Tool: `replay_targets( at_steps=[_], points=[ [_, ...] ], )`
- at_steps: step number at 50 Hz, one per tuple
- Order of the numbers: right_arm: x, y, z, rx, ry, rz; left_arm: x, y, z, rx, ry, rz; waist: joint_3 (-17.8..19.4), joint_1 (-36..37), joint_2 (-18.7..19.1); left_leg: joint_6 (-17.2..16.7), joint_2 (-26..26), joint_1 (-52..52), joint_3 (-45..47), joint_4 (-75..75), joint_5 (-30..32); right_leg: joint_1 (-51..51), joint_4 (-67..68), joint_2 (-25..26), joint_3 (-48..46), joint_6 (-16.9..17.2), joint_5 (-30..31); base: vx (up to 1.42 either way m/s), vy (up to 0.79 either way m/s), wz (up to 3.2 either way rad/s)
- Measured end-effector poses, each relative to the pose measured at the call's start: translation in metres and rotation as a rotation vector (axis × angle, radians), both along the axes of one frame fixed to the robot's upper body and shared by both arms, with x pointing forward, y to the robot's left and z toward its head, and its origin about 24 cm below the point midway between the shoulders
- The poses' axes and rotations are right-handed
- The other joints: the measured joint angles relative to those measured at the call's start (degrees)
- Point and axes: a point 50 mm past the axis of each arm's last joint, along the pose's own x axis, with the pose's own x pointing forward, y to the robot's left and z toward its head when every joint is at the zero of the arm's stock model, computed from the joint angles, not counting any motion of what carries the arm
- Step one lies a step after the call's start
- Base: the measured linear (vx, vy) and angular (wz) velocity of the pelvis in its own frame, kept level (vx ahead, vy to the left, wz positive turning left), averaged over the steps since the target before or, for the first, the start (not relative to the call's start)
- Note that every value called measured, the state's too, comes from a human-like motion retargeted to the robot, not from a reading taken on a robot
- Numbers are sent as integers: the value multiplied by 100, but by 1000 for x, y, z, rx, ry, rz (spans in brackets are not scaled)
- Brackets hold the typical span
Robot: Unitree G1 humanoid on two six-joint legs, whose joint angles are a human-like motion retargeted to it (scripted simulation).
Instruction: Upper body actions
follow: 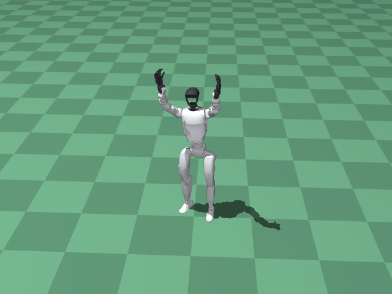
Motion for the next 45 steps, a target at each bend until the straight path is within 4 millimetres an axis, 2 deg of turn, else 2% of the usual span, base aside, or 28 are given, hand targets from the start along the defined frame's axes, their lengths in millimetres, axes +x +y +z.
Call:
replay_targets(
  at_steps=[13,21,33,36,39,45],
  points=[
    [10,-9,-9,20,33,-4,5,17,-13,-50,26,33,9,-1,55,-2,10,-18,-23,9,17,-6,8,4,-2,-8,2,0,0,0],
    [14,-9,-13,-5,50,-43,10,17,-18,-47,44,41,0,-3,50,-1,22,-12,-20,-1,30,-5,10,13,3,-7,7,0,0,0],
    [46,-11,-40,-55,167,-97,32,23,-45,15,172,174,21,-7,47,23,-18,80,-26,3,27,87,15,9,-5,-27,7,0,1,-1],
    [59,-12,-54,-66,206,-111,42,22,-57,30,219,181,-10,-38,39,29,-25,90,-35,-3,33,100,12,15,-10,-34,8,2,2,0],
    [76,-11,-76,-89,259,-132,55,22,-73,47,279,203,-45,-52,29,36,-28,128,-14,-2,28,121,17,21,5,-44,13,6,5,-6],
    [113,-5,-143,-115,377,-104,80,17,-117,154,425,243,-21,-53,-6,44,-52,303,81,-3,5,213,41,18,71,-77,34,9,3,-13]
  ],
)
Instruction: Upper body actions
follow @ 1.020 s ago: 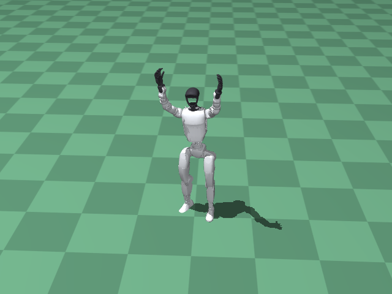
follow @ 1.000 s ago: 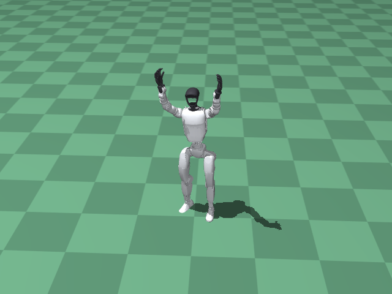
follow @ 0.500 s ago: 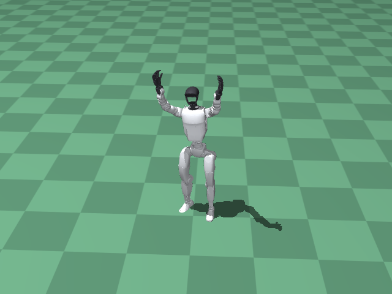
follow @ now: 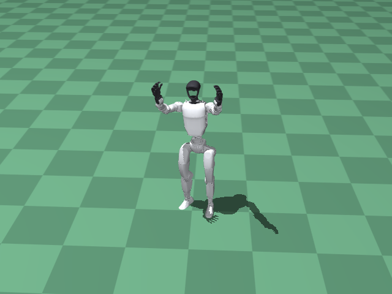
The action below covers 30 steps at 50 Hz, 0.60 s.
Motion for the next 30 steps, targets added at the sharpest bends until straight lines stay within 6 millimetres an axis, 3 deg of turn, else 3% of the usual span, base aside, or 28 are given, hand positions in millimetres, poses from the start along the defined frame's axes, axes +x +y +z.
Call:
replay_targets(
  at_steps=[4,10,14,18,23,27,30],
  points=[
    [17,5,-61,-12,95,31,14,-9,-39,5,76,-102,27,-97,-69,9,-41,104,-4,-11,6,86,7,-21,-9,-16,4,9,-2,2],
    [21,11,-156,-47,240,45,17,-6,-108,-71,178,-248,116,-380,-166,22,-72,166,-71,-8,32,193,-3,-28,-68,-30,3,2,-9,10],
    [15,11,-228,-54,395,27,5,10,-170,-137,275,-237,260,-515,-196,29,-68,237,-67,-8,43,267,-6,-9,-63,-42,12,-2,-12,-2],
    [2,10,-311,-81,658,20,-16,25,-254,-226,448,-154,373,-585,-215,31,-60,275,-38,-20,50,284,-10,6,-45,-54,26,-5,-10,-7],
    [-46,8,-425,-55,1101,63,-65,30,-380,-383,845,-67,540,-725,-220,36,-62,310,-33,-26,56,314,-14,13,-44,-61,34,-6,-10,-1],
    [-112,3,-509,13,1509,85,-124,12,-477,-513,1279,-121,857,-798,-233,39,-78,443,-60,-37,70,450,-18,-8,-79,-55,43,-9,-16,6],
    [-173,-2,-559,64,1833,70,-177,-8,-533,-722,1548,-158,1163,-841,-283,42,-95,597,-85,-45,88,622,-30,-21,-109,-57,51,-9,-18,7]
  ],
)
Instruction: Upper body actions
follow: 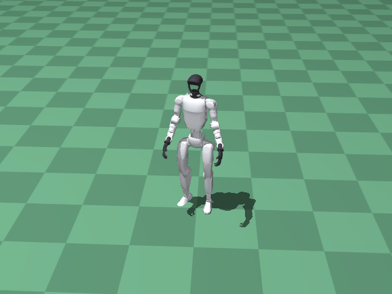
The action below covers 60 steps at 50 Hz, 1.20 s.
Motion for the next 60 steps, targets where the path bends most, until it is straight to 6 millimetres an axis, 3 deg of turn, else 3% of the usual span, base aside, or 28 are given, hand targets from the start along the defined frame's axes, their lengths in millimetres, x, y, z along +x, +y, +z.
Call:
replay_targets(
  at_steps=[4,9,12,15,18,20,23,26,33,42,52,56,60],
  points=[
    [-83,-11,-39,-18,426,-40,-65,-22,-39,-130,223,176,218,17,-16,0,11,74,-24,-15,19,80,-9,0,-20,10,14,-7,-12,5],
    [-180,-11,-51,-14,937,-87,-144,-53,-61,-182,566,338,259,52,-61,-14,34,6,-17,-5,25,13,-16,-10,-18,20,34,-1,-13,-2],
    [-214,-1,-50,52,1071,-133,-176,-74,-65,-202,703,285,339,300,-80,-40,112,16,193,-7,-2,-145,130,-47,232,94,17,-6,-14,-92],
    [-230,5,-49,69,1104,-189,-197,-95,-67,-240,778,160,395,1300,-162,-102,291,118,1202,-22,-137,-506,473,24,1282,224,-146,-8,-10,-257],
    [-228,5,-49,73,1033,-334,-212,-113,-67,-254,852,34,460,1358,-168,-121,325,139,1251,-4,-149,-545,523,2,1364,268,-143,-3,-7,-12],
    [-222,3,-50,98,979,-399,-218,-121,-67,-229,862,-9,483,776,-208,-252,294,69,631,118,-185,-357,419,-203,763,248,-156,-1,-5,254],
    [-215,-2,-50,113,986,-345,-221,-124,-66,-162,849,96,546,1,-203,-285,165,17,-111,133,-93,-61,153,-290,-18,142,-31,-1,-3,207],
    [-208,-6,-50,93,1002,-228,-216,-119,-66,-169,815,141,628,268,-174,-212,185,52,163,94,-23,-34,108,-149,237,89,2,0,-2,-67],
    [-204,-2,-51,-1,1003,-57,-214,-108,-66,-232,848,7,603,442,-170,-124,101,95,240,43,-2,25,21,7,264,-46,9,1,0,-12],
    [-210,-1,-51,22,1016,-93,-217,-119,-67,-252,854,13,524,164,-240,-236,40,177,-10,44,-119,79,23,-127,18,-38,-64,1,1,23],
    [-211,-10,-49,54,998,-235,-219,-114,-66,-241,865,62,512,273,-118,-99,56,173,202,17,-46,97,33,-48,210,16,-27,2,1,-20],
    [-201,-8,-50,66,972,-273,-210,-109,-66,-198,838,106,442,292,-80,-88,71,186,269,15,-62,76,28,-20,265,14,-12,2,6,-14],
    [-176,-2,-52,134,902,-297,-184,-98,-67,-155,762,169,395,245,-52,-80,74,192,236,23,-52,94,25,-26,223,20,6,1,8,6]
  ],
)
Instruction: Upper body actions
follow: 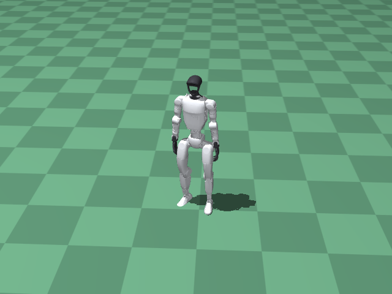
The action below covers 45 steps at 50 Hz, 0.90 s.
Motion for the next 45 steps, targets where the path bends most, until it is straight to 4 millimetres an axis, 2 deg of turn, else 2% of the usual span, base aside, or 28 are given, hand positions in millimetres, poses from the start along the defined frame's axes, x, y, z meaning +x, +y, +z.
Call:
replay_targets(
  at_steps=[3,5,10,13,17,22,28,33,39,45],
  points=[
    [32,7,0,45,-73,-13,35,12,1,24,-83,18,-45,13,-5,3,-4,7,-10,4,11,18,-2,-2,-11,-6,6,1,9,1],
    [58,13,1,71,-134,-13,66,19,4,32,-159,20,-102,11,-9,4,-4,0,-23,5,22,19,-5,-5,-24,-8,14,3,10,7],
    [150,38,20,171,-370,-55,168,43,31,83,-419,-9,-296,6,-8,8,-4,-60,-34,15,47,-33,2,-12,-50,-19,36,6,13,2],
    [208,55,44,244,-537,-69,229,49,60,106,-589,-17,-447,17,-7,10,-3,-86,-23,23,48,-64,6,-12,-50,-25,49,8,17,-4],
    [277,77,91,332,-744,-29,298,46,108,97,-822,60,-683,48,-33,11,2,-123,10,28,39,-126,19,-13,-29,-25,56,9,14,-7],
    [339,100,153,368,-963,7,356,42,167,100,-1030,59,-969,58,-37,11,7,-166,20,31,18,-177,23,-7,-16,-17,45,9,9,-2],
    [388,108,230,391,-1197,-81,399,30,228,40,-1155,80,-1145,64,-83,11,16,-242,8,41,2,-244,36,-1,-19,-6,21,1,1,0],
    [409,102,276,333,-1339,-62,420,20,269,53,-1263,36,-1236,105,-117,6,27,-269,-4,36,-5,-257,26,5,-24,8,8,0,0,0],
    [419,91,304,223,-1416,-20,430,18,300,147,-1343,17,-1297,118,-138,3,30,-311,-55,39,-5,-259,17,4,-62,22,-15,0,0,0],
    [420,86,309,198,-1445,-76,433,19,310,173,-1357,0,-1351,107,-118,-1,37,-339,-60,44,-15,-277,16,6,-69,30,-29,0,0,0]
  ],
)
